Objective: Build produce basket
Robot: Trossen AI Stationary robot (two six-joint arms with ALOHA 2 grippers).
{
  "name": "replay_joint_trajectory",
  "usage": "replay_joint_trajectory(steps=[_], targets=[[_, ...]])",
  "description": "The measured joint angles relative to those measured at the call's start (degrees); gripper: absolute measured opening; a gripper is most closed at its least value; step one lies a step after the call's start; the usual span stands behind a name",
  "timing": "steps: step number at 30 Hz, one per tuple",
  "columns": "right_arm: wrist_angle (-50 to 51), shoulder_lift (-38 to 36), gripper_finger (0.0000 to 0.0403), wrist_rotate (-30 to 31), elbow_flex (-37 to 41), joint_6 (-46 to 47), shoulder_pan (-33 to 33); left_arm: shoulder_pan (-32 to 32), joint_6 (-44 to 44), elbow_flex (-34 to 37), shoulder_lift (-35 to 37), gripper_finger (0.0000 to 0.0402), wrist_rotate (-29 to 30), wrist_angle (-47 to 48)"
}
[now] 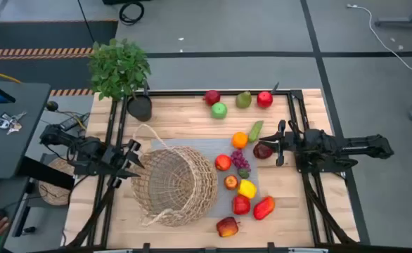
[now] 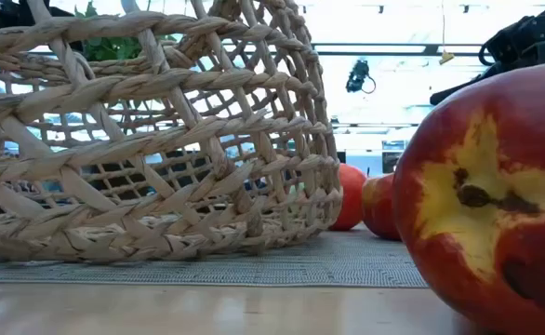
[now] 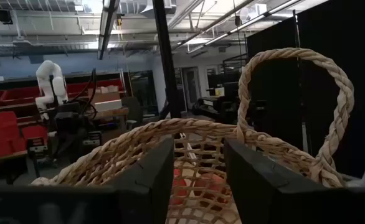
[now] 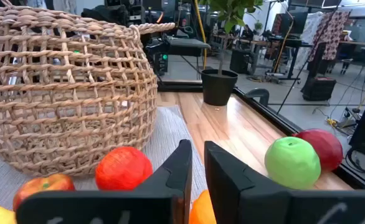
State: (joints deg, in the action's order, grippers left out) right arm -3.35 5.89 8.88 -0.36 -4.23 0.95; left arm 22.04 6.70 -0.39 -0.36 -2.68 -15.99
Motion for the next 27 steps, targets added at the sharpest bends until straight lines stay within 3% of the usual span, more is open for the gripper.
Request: replay_joint_trajectory(steps=[27], targets=[[0.0, 0.0, 0.005, 0.0, 0.0, 0.0, 0.0, 0.0, -0.02, -0.01, 0.0, 0.0147, 0.0, 0.0]])
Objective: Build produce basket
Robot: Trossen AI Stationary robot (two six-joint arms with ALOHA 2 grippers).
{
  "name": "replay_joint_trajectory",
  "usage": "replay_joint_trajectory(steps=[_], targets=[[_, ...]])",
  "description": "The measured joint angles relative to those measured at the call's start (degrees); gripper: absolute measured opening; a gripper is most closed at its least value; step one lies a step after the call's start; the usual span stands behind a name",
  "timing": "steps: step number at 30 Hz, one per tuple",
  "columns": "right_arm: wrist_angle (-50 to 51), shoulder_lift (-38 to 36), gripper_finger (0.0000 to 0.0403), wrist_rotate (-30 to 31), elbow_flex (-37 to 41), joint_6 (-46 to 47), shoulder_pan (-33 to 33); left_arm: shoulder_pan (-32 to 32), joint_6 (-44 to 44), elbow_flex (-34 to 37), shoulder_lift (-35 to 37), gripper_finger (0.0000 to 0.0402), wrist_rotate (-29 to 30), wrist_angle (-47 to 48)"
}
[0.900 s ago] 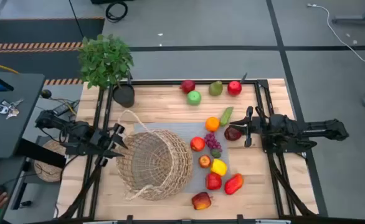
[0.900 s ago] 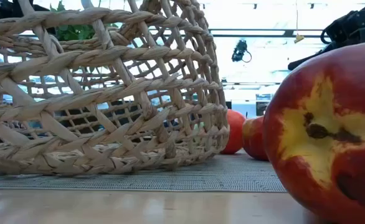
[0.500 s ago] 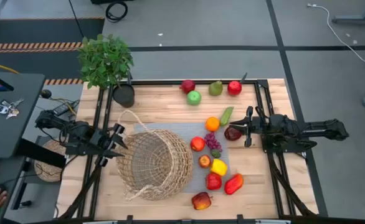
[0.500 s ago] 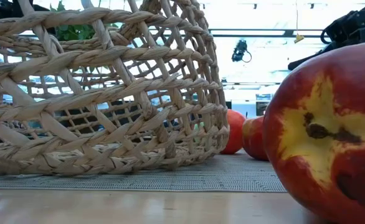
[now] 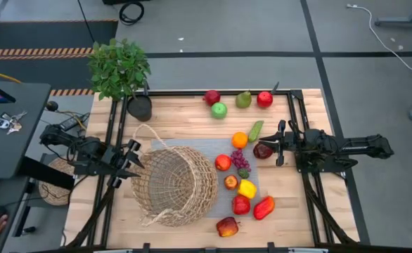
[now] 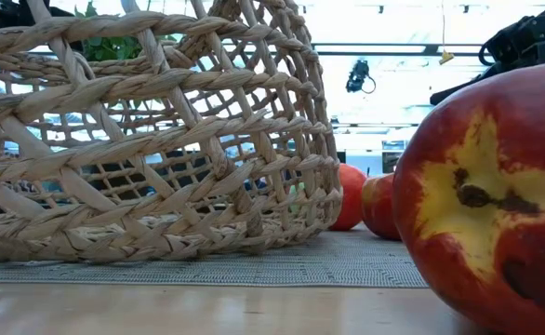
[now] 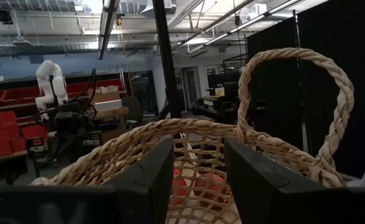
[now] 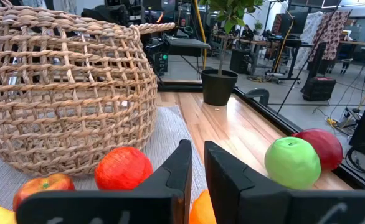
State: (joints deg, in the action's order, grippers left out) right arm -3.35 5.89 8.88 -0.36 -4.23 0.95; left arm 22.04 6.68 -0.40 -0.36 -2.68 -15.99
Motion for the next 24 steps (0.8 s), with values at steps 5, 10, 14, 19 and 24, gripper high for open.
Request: replay_joint_trajectory(steps=[5, 10, 14, 19, 24], targets=[[0.01, 0.0, 0.005, 0.0, -0.01, 0.0, 0.0, -0.02, 0.02, 0.02, 0.0, 0.0145, 0.0, 0.0], [0.0, 0.01, 0.005, 0.0, -0.02, 0.0, 0.01, 0.0, 0.01, 0.0, 0.0, 0.015, 0.02, 0.0], [0.02, 0.0, 0.005, 0.0, 0.0, 0.0, 0.0, 0.0, 0.0, 0.0, 0.0, 0.015, 0.02, 0.0], [0.0, 0.02, 0.005, 0.0, 0.0, 0.0, 0.0, -0.02, 0.02, 0.02, 0.0, 0.015, 0.02, -0.01], [0.0, 0.0, 0.005, 0.0, -0.01, 0.0, 0.0, 0.0, 0.02, 0.0, 0.0, 0.0146, 0.0, 0.0]])
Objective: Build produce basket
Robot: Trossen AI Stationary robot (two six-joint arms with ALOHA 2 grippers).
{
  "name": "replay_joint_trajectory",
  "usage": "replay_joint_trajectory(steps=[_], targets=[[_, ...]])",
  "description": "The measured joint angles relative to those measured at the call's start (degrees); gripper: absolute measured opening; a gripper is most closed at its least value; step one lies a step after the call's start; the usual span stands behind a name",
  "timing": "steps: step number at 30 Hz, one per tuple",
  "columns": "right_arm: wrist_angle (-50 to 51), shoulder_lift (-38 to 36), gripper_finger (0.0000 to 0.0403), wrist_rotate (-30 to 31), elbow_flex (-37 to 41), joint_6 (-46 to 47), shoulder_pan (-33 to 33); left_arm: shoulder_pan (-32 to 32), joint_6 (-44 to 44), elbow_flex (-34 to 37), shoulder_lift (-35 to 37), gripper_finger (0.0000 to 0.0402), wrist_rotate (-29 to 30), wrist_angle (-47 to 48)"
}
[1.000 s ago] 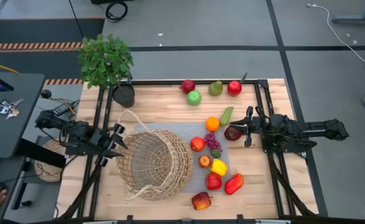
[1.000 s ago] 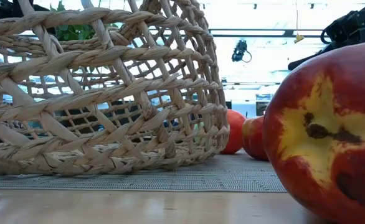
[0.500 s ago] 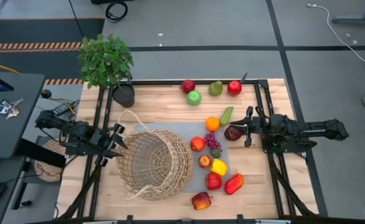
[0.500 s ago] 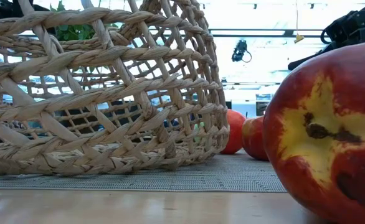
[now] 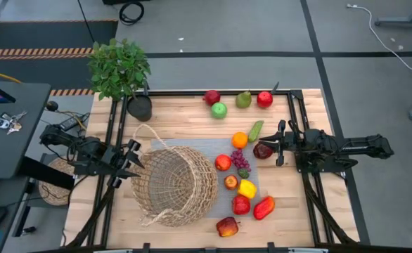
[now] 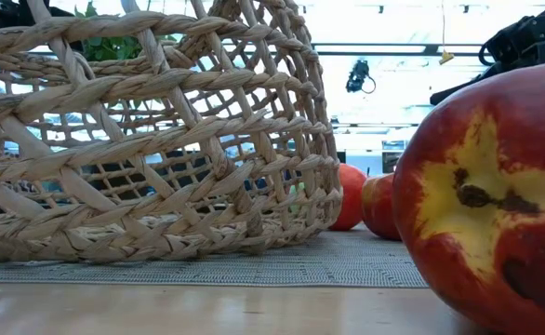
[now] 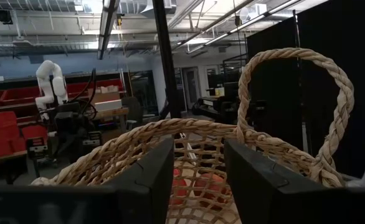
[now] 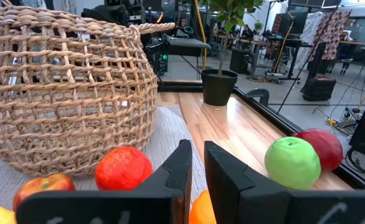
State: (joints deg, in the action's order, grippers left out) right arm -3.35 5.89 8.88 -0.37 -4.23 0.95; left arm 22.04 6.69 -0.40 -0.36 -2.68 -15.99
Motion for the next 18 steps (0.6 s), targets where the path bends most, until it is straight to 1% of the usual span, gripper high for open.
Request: replay_joint_trajectory(steps=[18], targets=[[0.0, 0.0, 0.005, 0.0, 0.01, 0.0, 0.01, -0.02, 0.0, 0.02, 0.0, 0.0151, 0.0, -0.02]])
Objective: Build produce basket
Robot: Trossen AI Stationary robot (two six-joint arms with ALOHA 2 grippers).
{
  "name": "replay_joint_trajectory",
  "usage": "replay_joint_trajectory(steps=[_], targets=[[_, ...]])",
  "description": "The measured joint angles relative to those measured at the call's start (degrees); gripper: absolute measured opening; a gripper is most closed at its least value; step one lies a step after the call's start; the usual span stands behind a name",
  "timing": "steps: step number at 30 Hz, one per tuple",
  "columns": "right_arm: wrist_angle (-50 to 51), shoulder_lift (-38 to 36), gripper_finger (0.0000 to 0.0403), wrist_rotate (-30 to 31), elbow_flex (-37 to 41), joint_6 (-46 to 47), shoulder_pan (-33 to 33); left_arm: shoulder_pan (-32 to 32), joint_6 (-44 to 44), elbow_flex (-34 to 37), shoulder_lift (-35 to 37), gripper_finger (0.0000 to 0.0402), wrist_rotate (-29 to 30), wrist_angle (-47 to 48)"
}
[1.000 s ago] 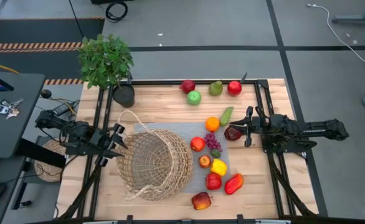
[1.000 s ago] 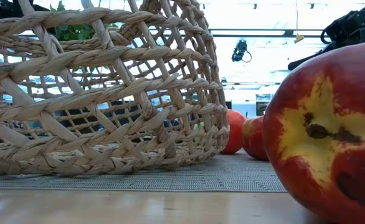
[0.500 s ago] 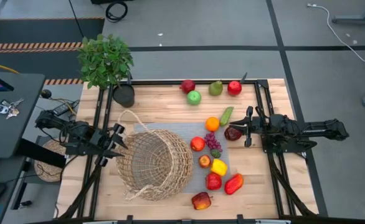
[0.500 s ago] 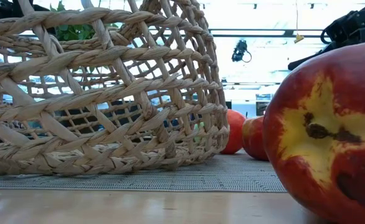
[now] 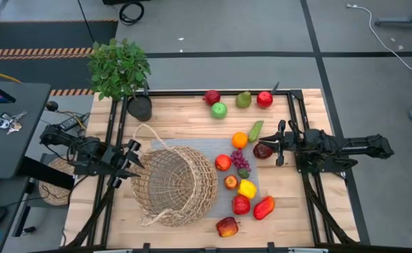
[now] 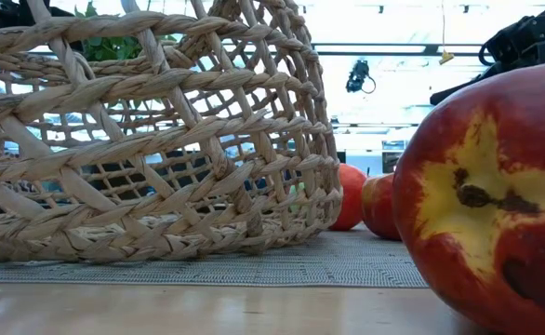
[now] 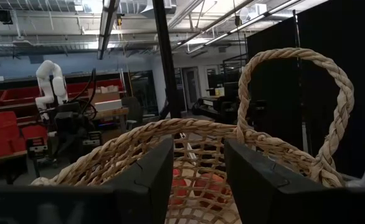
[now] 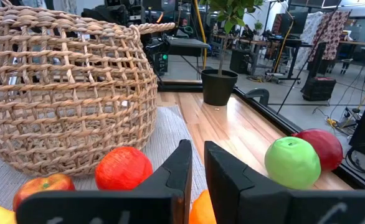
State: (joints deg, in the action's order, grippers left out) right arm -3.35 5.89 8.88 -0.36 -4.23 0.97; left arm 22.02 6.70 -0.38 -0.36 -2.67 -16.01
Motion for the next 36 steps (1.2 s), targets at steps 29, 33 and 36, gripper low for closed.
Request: replay_joint_trajectory(steps=[29, 33, 36], targets=[[-5.86, 0.0, 0.005, 0.14, 0.0, 0.03, 0.0, 0.0, -0.02, 0.0, 0.0, 0.0148, 0.02, 0.0], [-8.73, 0.0, 0.005, 0.33, -0.02, 1.83, 0.0, 0.01, -0.01, 0.0, 0.0, 0.0145, 0.02, 0.01], [-10.99, 0.02, 0.005, -0.15, -0.02, 5.2, 0.0, 0.01, -0.02, -0.02, 0.0, 0.0146, 0.01, 0.01]])
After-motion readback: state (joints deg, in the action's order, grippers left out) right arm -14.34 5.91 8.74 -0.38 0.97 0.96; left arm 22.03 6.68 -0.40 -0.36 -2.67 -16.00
